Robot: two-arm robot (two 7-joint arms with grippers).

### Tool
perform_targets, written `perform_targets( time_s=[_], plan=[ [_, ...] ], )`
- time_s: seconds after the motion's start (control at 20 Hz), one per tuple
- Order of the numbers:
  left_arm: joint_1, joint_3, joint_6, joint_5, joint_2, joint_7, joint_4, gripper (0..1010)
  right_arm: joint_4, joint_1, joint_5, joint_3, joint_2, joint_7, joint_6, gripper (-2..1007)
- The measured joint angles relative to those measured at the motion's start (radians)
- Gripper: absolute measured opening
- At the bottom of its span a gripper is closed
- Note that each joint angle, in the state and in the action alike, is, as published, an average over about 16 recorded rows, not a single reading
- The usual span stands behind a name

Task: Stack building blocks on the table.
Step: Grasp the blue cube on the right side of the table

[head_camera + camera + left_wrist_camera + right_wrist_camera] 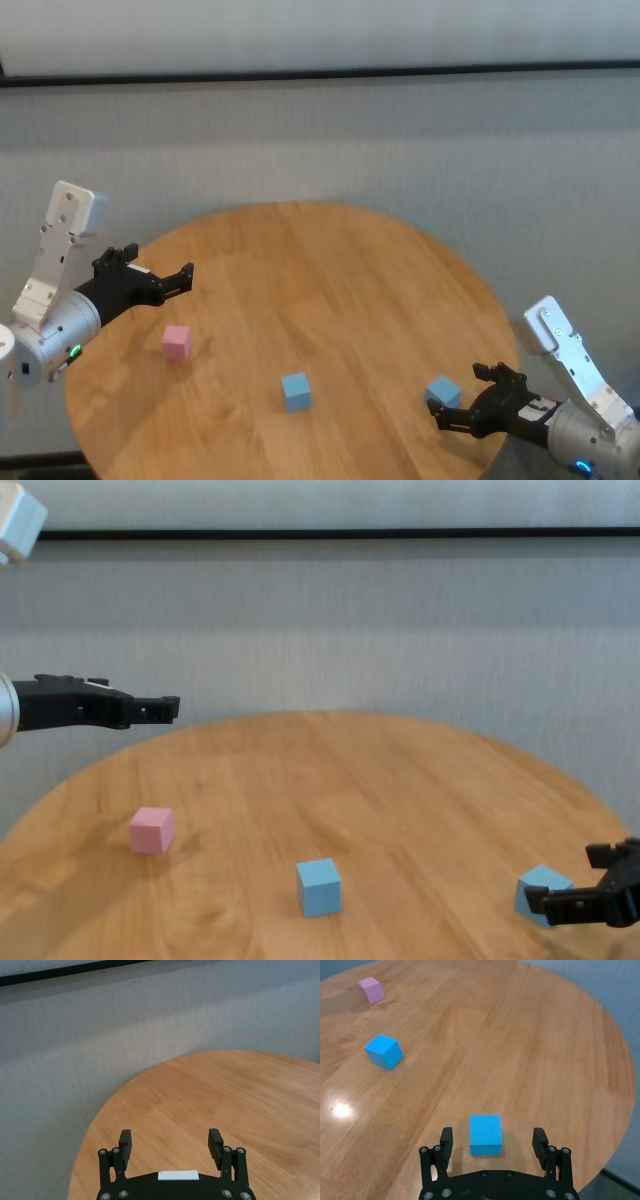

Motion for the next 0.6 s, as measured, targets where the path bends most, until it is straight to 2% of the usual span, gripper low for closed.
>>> perform_targets(
  time_s=[0.35,0.6],
  plan=[
    [0.0,0.0,0.0,0.0,0.0,0.0,0.0,1003,0.036,0.014,-0.004,0.013,-0.037,-0.002,0.028,1001],
    [0.0,0.0,0.0,0.0,0.0,0.0,0.0,1003,0.052,0.021,-0.007,0.021,-0.054,0.004,0.044,1001]
  ],
)
